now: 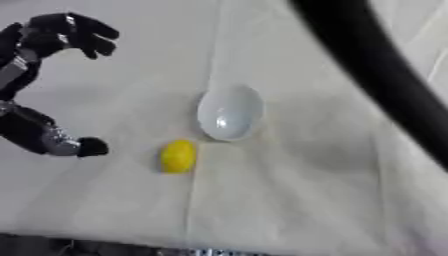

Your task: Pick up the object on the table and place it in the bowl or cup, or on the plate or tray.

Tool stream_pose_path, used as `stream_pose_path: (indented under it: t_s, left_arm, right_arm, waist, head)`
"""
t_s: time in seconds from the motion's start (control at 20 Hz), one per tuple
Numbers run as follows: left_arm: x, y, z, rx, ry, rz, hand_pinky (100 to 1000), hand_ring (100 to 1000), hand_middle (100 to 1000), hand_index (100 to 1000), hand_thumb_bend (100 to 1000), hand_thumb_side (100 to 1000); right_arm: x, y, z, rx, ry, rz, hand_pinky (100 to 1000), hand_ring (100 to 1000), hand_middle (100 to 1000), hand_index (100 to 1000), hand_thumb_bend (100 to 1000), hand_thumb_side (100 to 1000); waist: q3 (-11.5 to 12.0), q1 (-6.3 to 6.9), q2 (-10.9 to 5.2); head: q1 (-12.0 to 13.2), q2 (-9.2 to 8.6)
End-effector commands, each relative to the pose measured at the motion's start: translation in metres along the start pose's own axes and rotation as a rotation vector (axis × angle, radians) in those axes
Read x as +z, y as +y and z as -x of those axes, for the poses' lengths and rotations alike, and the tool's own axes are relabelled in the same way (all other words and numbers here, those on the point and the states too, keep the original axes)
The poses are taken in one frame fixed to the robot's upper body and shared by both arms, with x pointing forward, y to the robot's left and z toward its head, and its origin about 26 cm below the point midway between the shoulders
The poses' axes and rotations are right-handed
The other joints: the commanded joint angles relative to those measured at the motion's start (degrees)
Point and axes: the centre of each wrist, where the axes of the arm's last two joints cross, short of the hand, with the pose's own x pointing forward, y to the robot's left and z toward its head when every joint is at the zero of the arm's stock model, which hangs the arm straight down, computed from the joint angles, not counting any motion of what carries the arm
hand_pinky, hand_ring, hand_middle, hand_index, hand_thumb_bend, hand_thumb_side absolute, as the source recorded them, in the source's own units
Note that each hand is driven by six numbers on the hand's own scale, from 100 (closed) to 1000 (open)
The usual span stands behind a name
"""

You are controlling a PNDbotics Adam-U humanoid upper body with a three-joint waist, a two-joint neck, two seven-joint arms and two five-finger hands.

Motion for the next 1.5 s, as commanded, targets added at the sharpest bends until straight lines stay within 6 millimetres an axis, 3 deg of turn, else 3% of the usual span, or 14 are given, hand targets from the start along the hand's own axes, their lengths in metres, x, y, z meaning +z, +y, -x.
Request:
stream_pose_path:
  t_s: [0.05,0.85,1.5]
  left_arm:
    - [-0.004,-0.004,0.004,0.003,0.004,0.047,506,650,765,812,611,572]
    - [-0.026,-0.055,0.022,0.084,-0.050,0.233,497,645,765,809,497,645]
    - [-0.019,-0.051,0.026,0.046,-0.068,0.299,510,649,765,808,501,646]
  right_arm:
    - [-0.009,-0.005,0.001,0.004,-0.034,0.003,238,554,707,710,100,929]
    - [-0.012,-0.004,0.000,-0.003,-0.040,-0.007,237,555,706,710,100,928]
    - [-0.014,-0.005,0.001,-0.004,-0.055,-0.022,238,555,707,711,100,928]
  waist:
    - [-0.1,-0.08,-1.01]
    - [-0.6,1.07,-0.73]
    - [-0.4,1.66,-0.71]
  head:
    - [0.8,-0.25]
    - [0.5,-0.25]
    - [-0.2,-0.25]
